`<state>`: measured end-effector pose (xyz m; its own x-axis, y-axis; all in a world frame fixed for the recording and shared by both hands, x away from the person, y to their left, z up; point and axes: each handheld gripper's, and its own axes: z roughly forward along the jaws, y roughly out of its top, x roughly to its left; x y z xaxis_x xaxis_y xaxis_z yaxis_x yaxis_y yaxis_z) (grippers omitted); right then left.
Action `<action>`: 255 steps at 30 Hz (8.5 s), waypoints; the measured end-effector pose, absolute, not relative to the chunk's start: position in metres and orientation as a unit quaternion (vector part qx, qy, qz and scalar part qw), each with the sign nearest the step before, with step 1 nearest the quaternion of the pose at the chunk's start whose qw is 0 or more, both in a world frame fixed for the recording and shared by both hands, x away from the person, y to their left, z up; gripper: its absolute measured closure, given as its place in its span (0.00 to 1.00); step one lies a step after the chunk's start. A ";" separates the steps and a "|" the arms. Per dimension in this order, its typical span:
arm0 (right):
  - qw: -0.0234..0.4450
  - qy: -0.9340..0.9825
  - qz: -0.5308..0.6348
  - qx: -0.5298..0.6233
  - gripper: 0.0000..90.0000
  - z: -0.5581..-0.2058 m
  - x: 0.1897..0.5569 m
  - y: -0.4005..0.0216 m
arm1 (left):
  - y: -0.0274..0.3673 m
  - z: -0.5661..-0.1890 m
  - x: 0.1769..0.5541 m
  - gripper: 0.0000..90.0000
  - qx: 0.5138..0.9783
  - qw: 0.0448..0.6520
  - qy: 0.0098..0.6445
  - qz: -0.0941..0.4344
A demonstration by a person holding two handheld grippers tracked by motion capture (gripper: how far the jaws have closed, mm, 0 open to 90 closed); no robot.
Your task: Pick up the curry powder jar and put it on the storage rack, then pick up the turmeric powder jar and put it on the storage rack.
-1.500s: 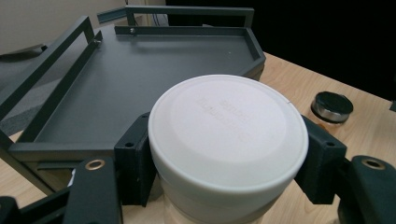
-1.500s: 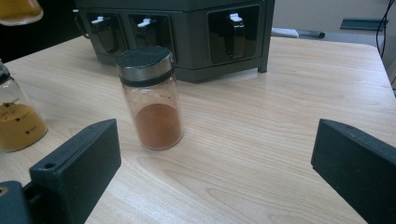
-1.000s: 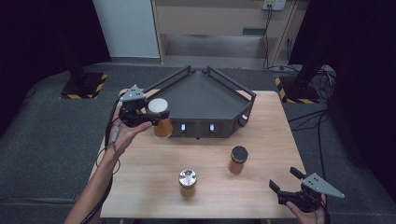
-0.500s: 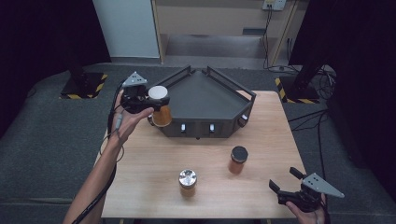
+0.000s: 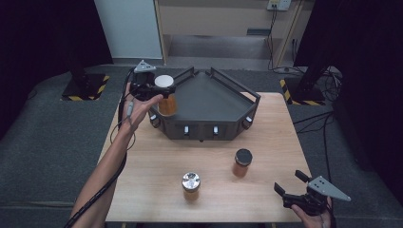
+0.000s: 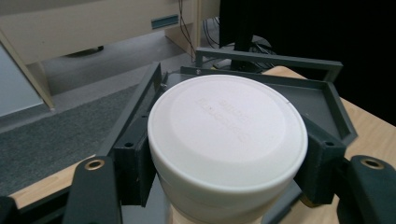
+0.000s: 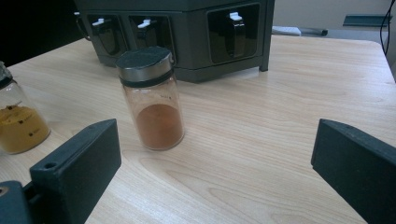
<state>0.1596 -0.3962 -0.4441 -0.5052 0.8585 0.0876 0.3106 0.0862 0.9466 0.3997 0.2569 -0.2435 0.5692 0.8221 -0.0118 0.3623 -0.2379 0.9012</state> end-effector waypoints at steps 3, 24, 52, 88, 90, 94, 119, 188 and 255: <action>0.261 0.688 0.527 0.425 0.02 -0.444 0.159 -0.396 | 0.255 -0.245 0.405 0.37 0.747 0.472 0.400 0.242; 0.256 0.683 0.530 0.433 0.02 -0.444 0.159 -0.398 | 0.240 -0.273 0.437 0.37 0.732 0.467 0.435 0.240; 0.243 0.682 0.536 0.434 0.02 -0.444 0.161 -0.402 | 0.229 -0.282 0.440 0.36 0.734 0.457 0.431 0.259; 0.247 0.693 0.526 0.427 0.02 -0.442 0.161 -0.398 | 0.268 -0.246 0.378 0.06 0.719 0.519 0.369 0.277; 0.248 0.694 0.525 0.426 0.02 -0.441 0.161 -0.398 | 0.270 -0.246 0.375 0.06 0.720 0.521 0.367 0.277; 0.248 0.695 0.524 0.425 0.02 -0.441 0.161 -0.398 | 0.279 -0.248 0.363 0.07 0.722 0.522 0.359 0.277; 0.250 0.698 0.521 0.422 0.02 -0.440 0.161 -0.397 | 0.326 -0.287 0.294 0.07 0.718 0.551 0.341 0.255; 0.254 0.702 0.518 0.418 0.02 -0.439 0.160 -0.395 | 0.380 -0.447 0.192 0.08 0.714 0.560 0.365 0.209; 0.251 0.713 0.519 0.399 0.04 -0.432 0.159 -0.390 | 0.380 -0.462 0.200 0.03 0.729 0.558 0.349 0.188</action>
<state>0.1593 -0.3901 -0.4320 -0.5559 0.8293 0.0562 0.3088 0.1433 0.9403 0.1995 0.3804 -0.4622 0.6855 0.7191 -0.1144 0.2986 -0.1343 0.9449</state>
